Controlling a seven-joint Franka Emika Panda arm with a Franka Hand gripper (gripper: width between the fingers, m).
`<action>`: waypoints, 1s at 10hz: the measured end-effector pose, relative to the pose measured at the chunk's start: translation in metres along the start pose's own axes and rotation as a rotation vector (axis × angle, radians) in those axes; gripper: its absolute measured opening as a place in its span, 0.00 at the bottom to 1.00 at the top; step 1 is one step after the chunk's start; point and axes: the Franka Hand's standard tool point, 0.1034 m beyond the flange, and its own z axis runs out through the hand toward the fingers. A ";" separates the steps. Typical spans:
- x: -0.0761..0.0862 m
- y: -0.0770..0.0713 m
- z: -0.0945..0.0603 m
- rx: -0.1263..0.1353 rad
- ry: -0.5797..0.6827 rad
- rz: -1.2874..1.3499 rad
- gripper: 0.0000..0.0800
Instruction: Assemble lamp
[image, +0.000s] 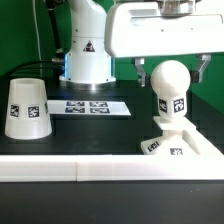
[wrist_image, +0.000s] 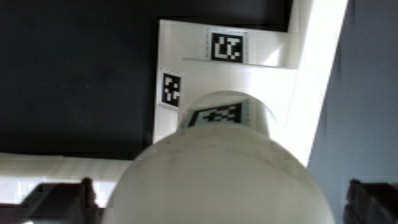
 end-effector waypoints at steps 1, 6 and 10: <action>0.001 0.000 0.000 0.000 0.005 -0.004 0.71; 0.001 -0.001 0.000 0.000 0.005 0.111 0.72; -0.002 -0.002 -0.001 -0.006 0.004 0.594 0.72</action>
Offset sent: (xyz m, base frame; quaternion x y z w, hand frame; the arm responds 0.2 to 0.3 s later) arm 0.0000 0.0000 0.0000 0.0000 0.0000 0.0650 0.9979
